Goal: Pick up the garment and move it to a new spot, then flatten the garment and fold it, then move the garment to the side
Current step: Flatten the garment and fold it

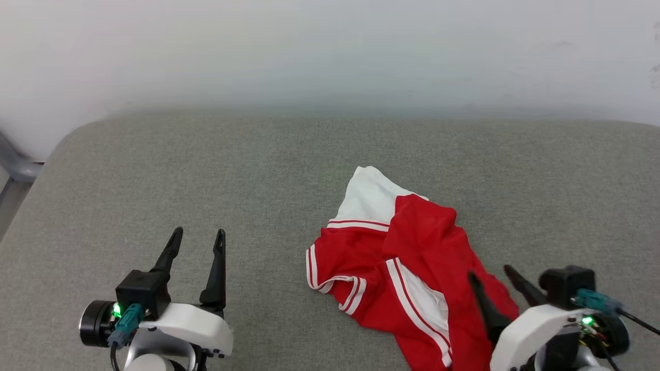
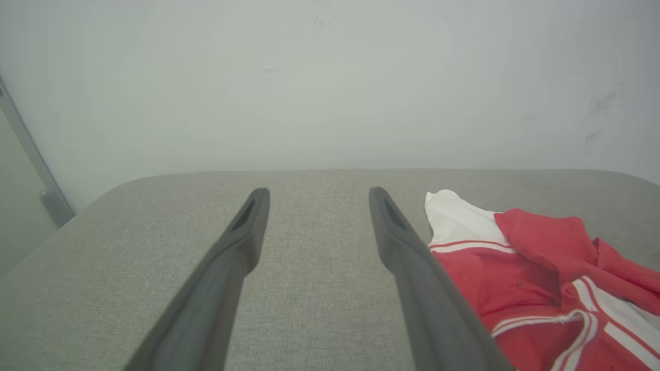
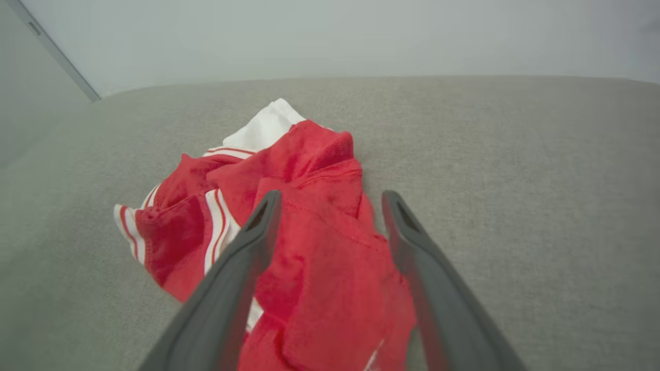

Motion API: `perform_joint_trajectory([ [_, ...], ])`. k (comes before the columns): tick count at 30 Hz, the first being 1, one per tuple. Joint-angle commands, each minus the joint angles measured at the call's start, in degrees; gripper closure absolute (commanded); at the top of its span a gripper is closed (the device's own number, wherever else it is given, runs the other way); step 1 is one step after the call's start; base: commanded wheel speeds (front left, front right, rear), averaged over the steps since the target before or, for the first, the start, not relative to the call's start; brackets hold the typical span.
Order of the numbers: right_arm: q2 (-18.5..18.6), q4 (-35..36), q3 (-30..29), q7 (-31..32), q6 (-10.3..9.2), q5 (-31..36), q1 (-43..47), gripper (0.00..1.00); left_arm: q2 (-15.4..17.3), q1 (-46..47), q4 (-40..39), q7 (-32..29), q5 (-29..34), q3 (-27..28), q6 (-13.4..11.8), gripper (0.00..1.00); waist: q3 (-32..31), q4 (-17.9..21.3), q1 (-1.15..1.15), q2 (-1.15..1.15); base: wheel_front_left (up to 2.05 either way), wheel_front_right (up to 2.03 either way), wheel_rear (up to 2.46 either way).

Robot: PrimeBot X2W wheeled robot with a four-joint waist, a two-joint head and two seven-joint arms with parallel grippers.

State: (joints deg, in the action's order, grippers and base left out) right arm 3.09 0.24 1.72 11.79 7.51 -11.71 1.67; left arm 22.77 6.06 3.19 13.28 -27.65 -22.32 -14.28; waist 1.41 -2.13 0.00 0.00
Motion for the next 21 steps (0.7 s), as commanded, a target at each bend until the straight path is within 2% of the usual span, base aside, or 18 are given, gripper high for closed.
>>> perform_joint_trajectory([
  [1, 1.3, -0.8, 2.1, 3.3, -0.04, -0.9, -1.7, 0.0, -0.2, 1.1, -0.1, 0.0, 0.4, -0.5, 0.4, 0.0, 0.9, -0.7, 0.0, 0.0, 0.0, 0.0, 0.0],
  [3, 2.2, -1.3, 3.5, 5.4, -0.04, -1.8, -2.6, 0.0, -0.4, 1.6, -0.1, 0.0, 0.6, -0.7, 0.6, 0.0, 1.2, -0.9, 0.0, 0.0, 0.0, 0.0, 0.0],
  [5, 5.1, -2.7, 8.3, 11.4, -0.04, -4.2, -5.4, 0.0, -0.9, 2.9, 0.3, 0.2, 1.1, -1.5, 0.9, 0.0, 2.2, -1.7, 0.0, 0.0, 0.0, 0.0, 0.0],
  [10, 9.3, -5.9, 15.5, 18.4, -0.04, -8.4, -11.1, 0.0, -1.6, 4.4, 0.8, 0.6, 1.3, -2.1, 1.4, 0.0, 4.1, -2.4, 0.0, 0.0, 0.0, 0.0, 0.0],
  [14, 11.5, -9.6, 20.7, 22.7, -0.04, -11.2, -15.1, 0.0, -2.2, 5.3, 1.5, 0.9, 1.2, -2.1, 1.7, 0.0, 5.6, -2.8, 0.0, 0.0, 0.0, 0.0, 0.0],
  [20, 12.6, -15.2, 25.4, 26.5, -0.04, -14.6, -17.6, 0.0, -2.9, 6.2, 2.4, 1.4, 0.9, -1.7, 2.2, 0.0, 6.8, -3.0, 0.0, 0.0, 0.0, 0.0, 0.0],
  [21, 12.8, -15.8, 25.8, 26.5, -0.04, -15.0, -17.7, 0.42, -3.0, 6.2, 2.5, 1.5, 0.9, -1.7, 2.2, 0.0, 6.8, -2.9, 0.0, 0.0, 0.0, 0.0, 0.0],
])
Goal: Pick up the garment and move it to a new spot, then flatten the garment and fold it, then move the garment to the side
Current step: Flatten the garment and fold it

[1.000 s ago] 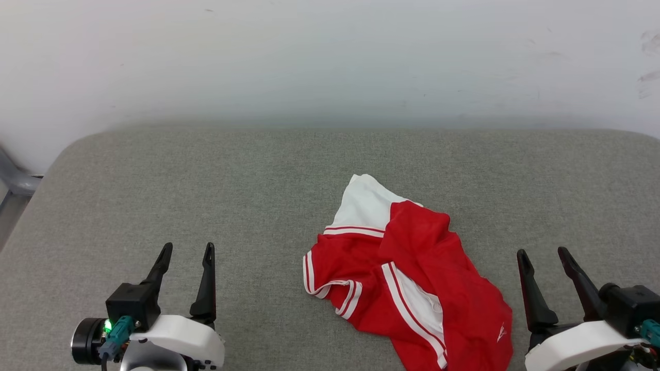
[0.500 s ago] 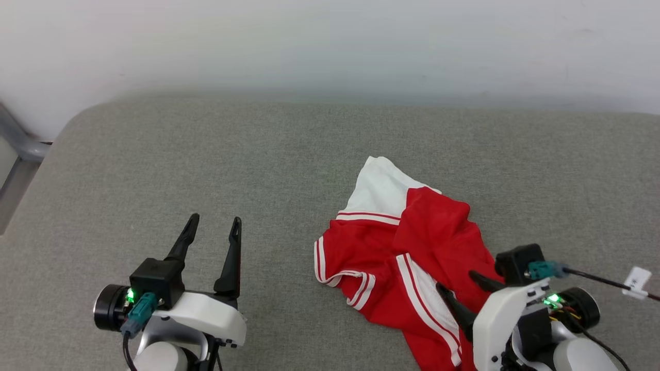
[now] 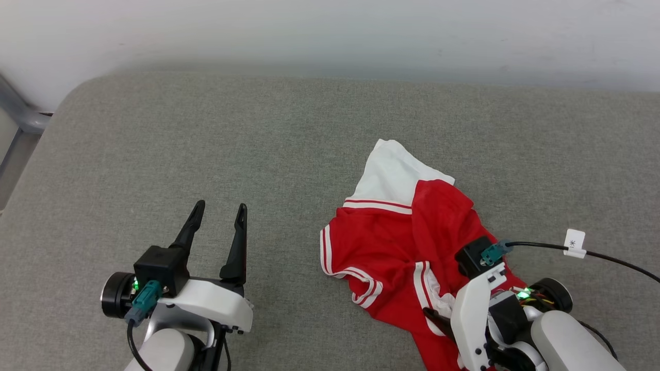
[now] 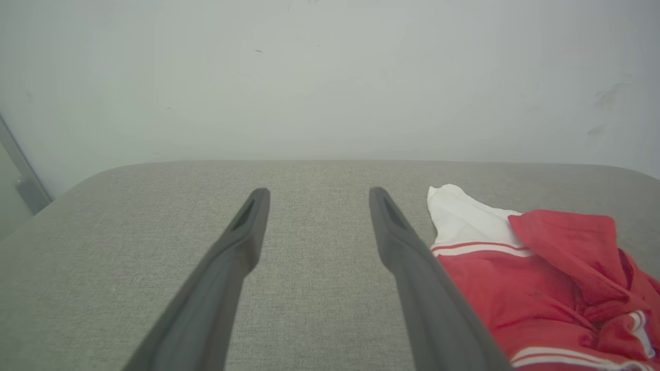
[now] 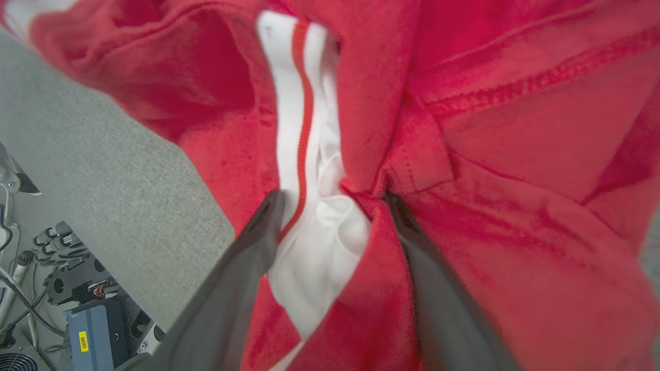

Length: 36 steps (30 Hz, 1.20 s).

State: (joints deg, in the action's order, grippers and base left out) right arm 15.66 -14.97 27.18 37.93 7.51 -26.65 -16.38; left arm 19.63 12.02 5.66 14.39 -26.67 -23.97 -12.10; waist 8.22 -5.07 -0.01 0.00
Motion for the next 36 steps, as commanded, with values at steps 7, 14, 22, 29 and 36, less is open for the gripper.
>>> perform_joint_trajectory([
  [7, 1.2, 0.9, -1.3, -4.6, -0.05, -0.4, -2.4, 1.0, -0.4, -0.5, 0.7, 0.6, 0.0, 0.8, 0.2, 0.0, -0.4, 1.0, 0.01, 0.0, 0.0, 0.0, 0.0],
  [14, 1.6, 2.5, -12.2, -9.2, -0.05, 1.6, -3.7, 1.0, -0.5, -1.0, 0.4, 0.7, 0.1, 1.3, -0.1, 0.0, -0.7, 2.6, 0.01, 0.0, 0.0, 0.0, 0.0],
  [22, -1.2, -3.6, -31.0, -10.8, -0.05, 0.7, 0.5, 1.0, -0.8, -0.3, 0.6, 0.8, -0.3, 1.4, 0.3, 0.0, 0.3, 3.3, 0.01, 0.0, 0.0, 0.0, 0.0],
  [29, -7.6, -9.1, -45.1, -14.2, -0.07, 0.0, 6.2, 0.98, -0.9, -0.1, 1.2, 0.8, -0.7, 1.7, 0.4, 0.0, 1.2, 3.2, 0.01, 0.0, 0.0, 0.0, 0.0],
  [36, -10.8, -7.9, -46.9, -21.7, -0.07, 1.8, 7.9, 0.0, -0.6, -1.1, 1.6, 0.9, -0.8, 2.3, 0.0, 0.0, 0.7, 4.1, 0.01, 0.0, 0.0, 0.0, 0.0],
])
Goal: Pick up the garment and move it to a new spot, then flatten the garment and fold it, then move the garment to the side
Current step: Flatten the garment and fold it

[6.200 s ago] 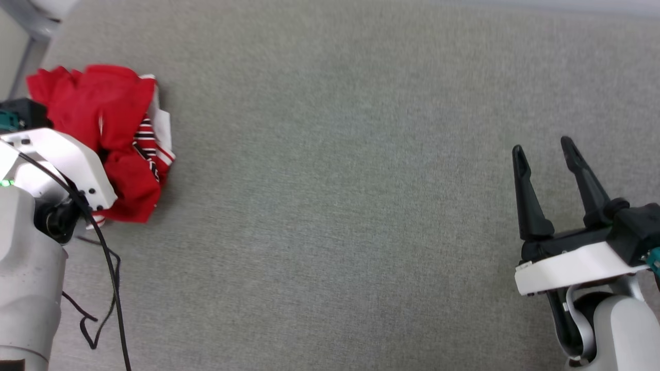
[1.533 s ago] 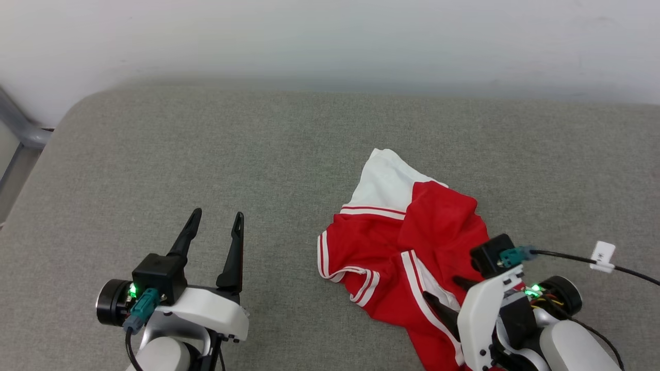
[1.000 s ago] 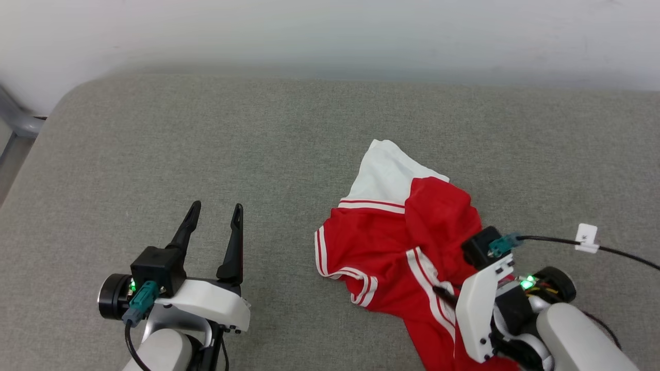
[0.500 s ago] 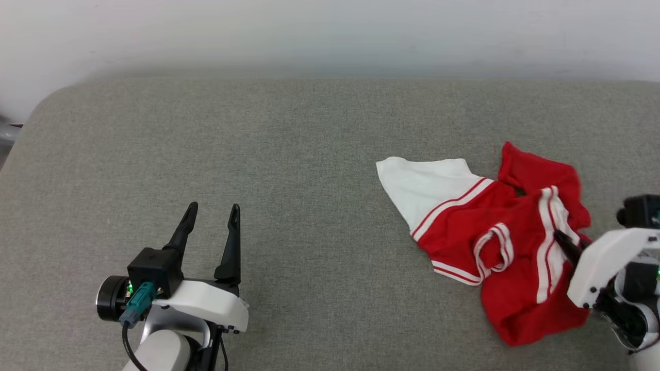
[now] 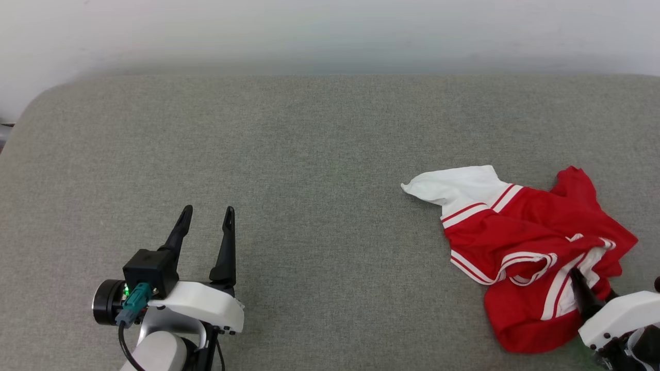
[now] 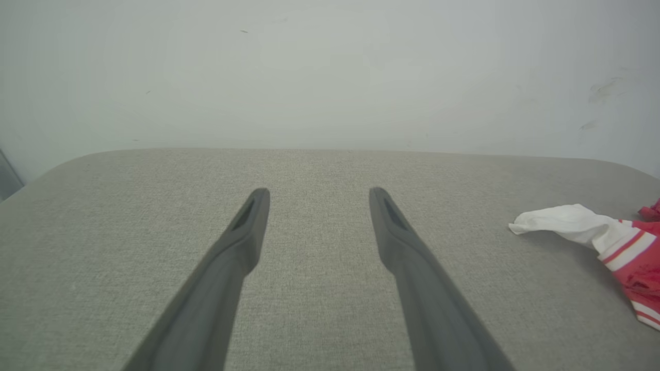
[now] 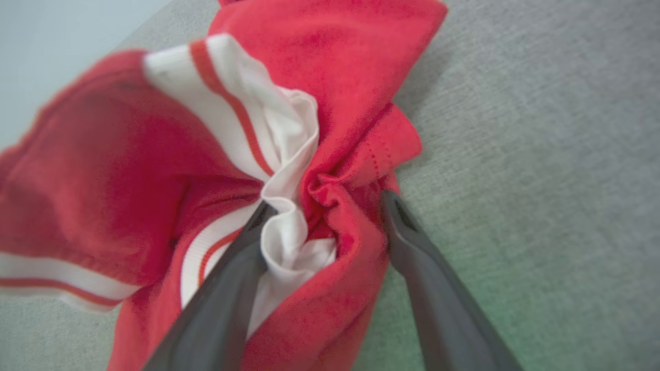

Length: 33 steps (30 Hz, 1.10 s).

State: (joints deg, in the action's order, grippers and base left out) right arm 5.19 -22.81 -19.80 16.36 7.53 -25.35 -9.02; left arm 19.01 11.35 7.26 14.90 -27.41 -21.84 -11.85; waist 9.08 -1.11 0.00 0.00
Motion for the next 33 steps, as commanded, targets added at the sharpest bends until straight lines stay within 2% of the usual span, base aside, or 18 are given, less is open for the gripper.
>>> perform_joint_trajectory([
  [1, -0.5, 1.1, 0.3, -2.2, -0.07, 0.7, 0.4, 0.0, 0.1, -0.4, 0.1, 0.3, 0.0, 0.1, -0.3, 0.0, -0.3, 0.2, 0.0, 0.0, 0.0, 0.0, 0.0],
  [8, -1.4, 7.6, 3.4, -13.5, -0.06, 6.3, 2.7, 0.0, -0.1, -1.4, 0.6, 0.2, -0.4, -0.3, -0.5, 0.0, -2.5, 0.3, 0.0, 0.0, 0.0, 0.0, 0.0],
  [14, -2.1, 12.8, 5.4, -19.5, -0.06, 12.0, 4.6, 0.0, -0.1, -2.5, 1.0, -0.1, -0.7, -0.7, -0.7, 0.0, -4.3, 0.5, 0.0, 0.0, 0.0, 0.0, 0.0],
  [20, -2.3, 18.1, 8.4, -19.9, -0.07, 17.0, 7.4, 0.0, 0.3, -2.6, 1.4, -0.9, -1.0, -1.0, -0.5, 0.0, -5.8, 0.8, 0.0, 0.0, 0.0, 0.0, 0.0],
  [27, -2.3, 25.0, 11.8, -18.2, -0.07, 16.0, 11.5, 0.0, 0.6, -0.4, 1.7, -3.6, -0.6, -2.8, 0.4, 0.0, -6.3, 2.0, 0.0, 0.0, 0.0, 0.0, 0.0],
  [32, -2.3, 28.5, 13.5, -17.1, -0.07, 15.2, 12.6, 0.0, 0.1, 2.7, 2.1, -6.1, 0.0, -4.9, 2.0, 0.0, -5.2, 3.8, 0.0, 0.0, 0.0, 0.0, 0.0],
  [33, -2.3, 29.7, 13.8, -16.7, -0.07, 15.2, 13.0, 0.0, -0.6, 4.8, 2.7, -7.8, 0.2, -6.4, 3.1, 0.0, -4.4, 4.7, 0.0, 0.0, 0.0, 0.0, 0.0],
])
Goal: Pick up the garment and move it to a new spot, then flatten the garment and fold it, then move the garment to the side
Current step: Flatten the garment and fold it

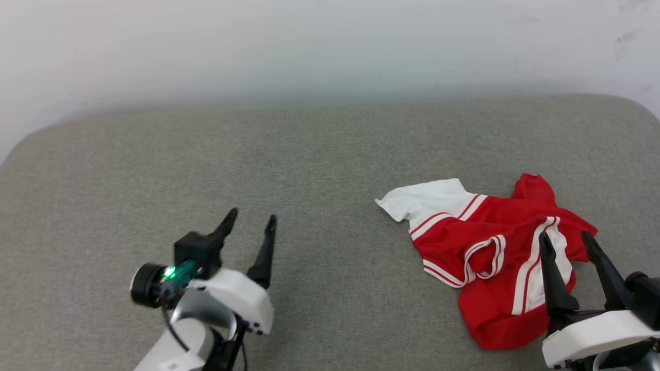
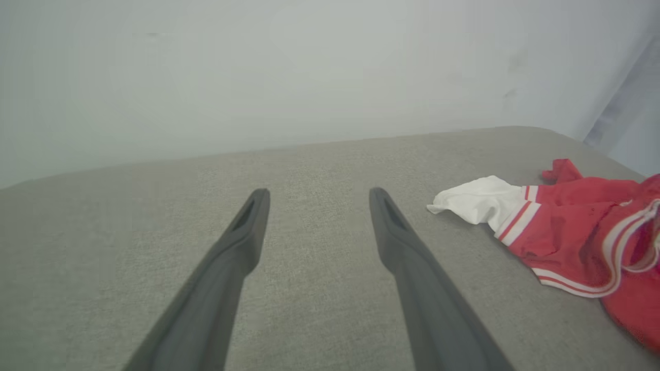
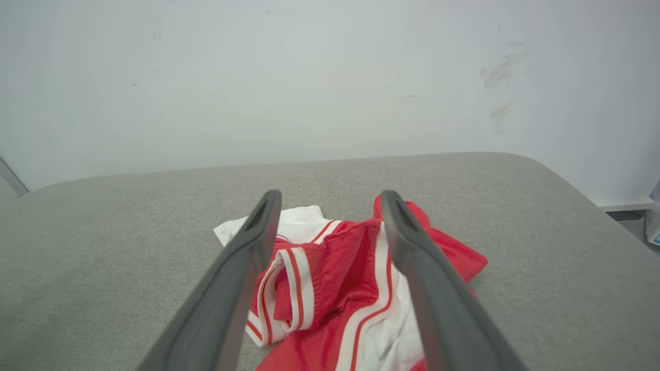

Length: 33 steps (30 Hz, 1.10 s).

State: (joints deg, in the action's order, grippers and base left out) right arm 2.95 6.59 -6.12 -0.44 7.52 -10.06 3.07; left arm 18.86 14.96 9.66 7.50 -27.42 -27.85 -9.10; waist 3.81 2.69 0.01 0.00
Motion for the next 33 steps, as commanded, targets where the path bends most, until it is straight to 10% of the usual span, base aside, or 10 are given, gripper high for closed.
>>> perform_joint_trajectory([
  [1, -0.1, 0.3, 0.1, 0.1, -0.06, -0.1, 1.0, 0.0, -0.4, 1.2, 0.3, -0.4, 0.2, -0.4, 0.4, 0.0, 0.9, 0.9, -0.01, 0.0, 0.0, 0.0, 0.0],
  [19, -0.1, 1.7, 2.9, -2.6, -0.06, -3.3, -3.5, 0.0, -8.0, 27.5, 15.0, -21.5, 0.5, -12.6, 13.7, 0.0, 12.4, 9.8, -0.01, 0.0, 0.0, 0.0, 0.0],
  [33, -0.1, -3.8, 6.3, -6.9, -0.06, -6.8, -6.3, 0.0, -8.3, 39.0, 32.5, -36.7, -3.4, -22.7, 16.6, 0.0, 16.3, 14.1, -0.01, 0.0, 0.0, 0.0, 0.0],
])
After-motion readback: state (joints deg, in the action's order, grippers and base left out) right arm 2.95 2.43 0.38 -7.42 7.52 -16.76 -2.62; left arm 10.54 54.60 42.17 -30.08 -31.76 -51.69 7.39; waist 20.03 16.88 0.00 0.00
